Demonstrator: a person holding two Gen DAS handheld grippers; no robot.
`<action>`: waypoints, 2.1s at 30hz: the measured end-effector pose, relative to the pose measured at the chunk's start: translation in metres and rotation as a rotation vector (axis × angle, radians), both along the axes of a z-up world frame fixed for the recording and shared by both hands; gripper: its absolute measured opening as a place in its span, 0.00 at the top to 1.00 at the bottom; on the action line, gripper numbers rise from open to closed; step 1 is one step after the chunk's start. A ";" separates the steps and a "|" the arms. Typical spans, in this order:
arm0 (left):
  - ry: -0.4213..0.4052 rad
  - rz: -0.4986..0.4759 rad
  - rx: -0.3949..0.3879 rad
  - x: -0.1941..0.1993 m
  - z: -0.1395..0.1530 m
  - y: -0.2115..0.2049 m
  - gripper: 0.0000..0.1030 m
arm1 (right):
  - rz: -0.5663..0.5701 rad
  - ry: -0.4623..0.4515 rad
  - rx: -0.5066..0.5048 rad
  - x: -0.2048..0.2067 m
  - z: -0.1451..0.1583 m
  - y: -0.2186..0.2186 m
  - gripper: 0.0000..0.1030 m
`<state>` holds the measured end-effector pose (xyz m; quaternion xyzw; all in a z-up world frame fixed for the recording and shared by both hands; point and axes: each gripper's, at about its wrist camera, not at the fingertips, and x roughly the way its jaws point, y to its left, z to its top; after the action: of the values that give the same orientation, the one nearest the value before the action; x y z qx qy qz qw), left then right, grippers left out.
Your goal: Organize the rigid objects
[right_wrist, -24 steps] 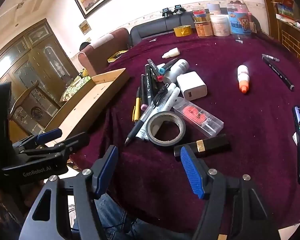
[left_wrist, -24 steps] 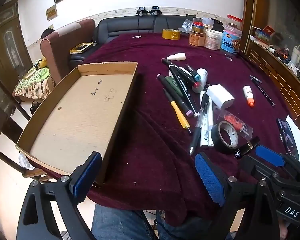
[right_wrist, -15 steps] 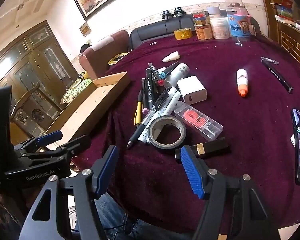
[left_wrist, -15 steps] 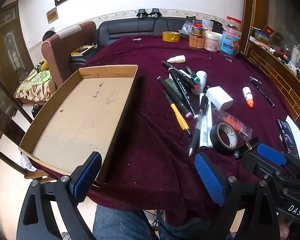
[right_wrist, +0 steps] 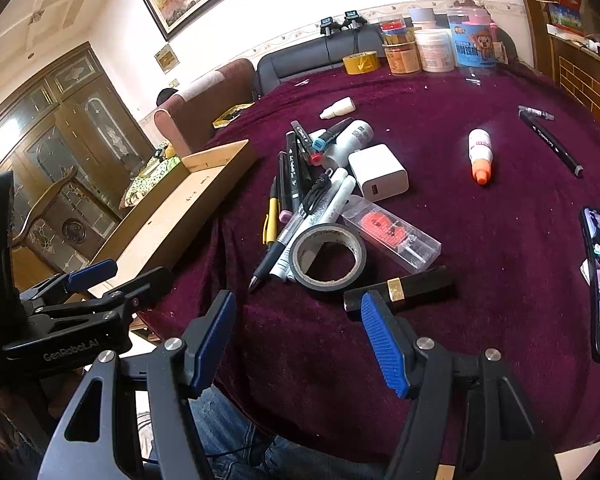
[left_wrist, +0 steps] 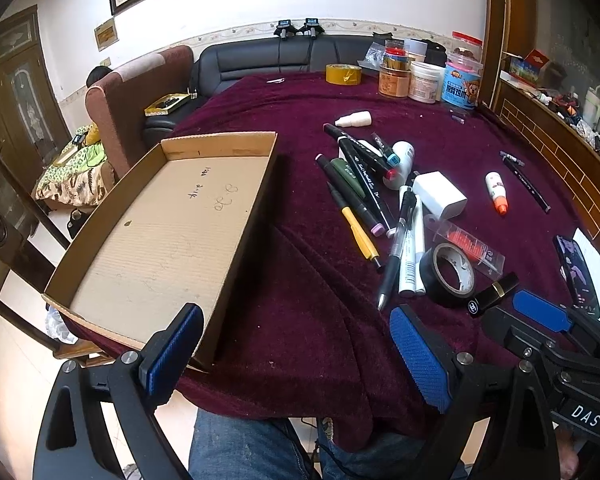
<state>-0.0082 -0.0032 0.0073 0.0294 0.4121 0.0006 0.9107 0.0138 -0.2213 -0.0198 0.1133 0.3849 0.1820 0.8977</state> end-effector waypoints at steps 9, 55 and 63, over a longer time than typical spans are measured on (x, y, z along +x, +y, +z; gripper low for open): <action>0.030 -0.007 -0.017 0.002 -0.004 -0.002 0.06 | -0.032 0.096 0.040 0.006 -0.003 -0.009 0.37; 0.256 -0.283 -0.042 0.089 -0.041 -0.095 0.54 | -0.365 0.118 0.055 0.046 -0.034 -0.064 0.80; 0.235 -0.280 -0.010 0.087 -0.043 -0.102 0.89 | -0.369 0.098 0.005 0.044 -0.034 -0.057 0.81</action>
<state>0.0791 -0.1053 -0.0354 0.0817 0.5074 -0.1319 0.8477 0.0575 -0.2783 -0.0542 0.1928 0.4005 0.0093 0.8957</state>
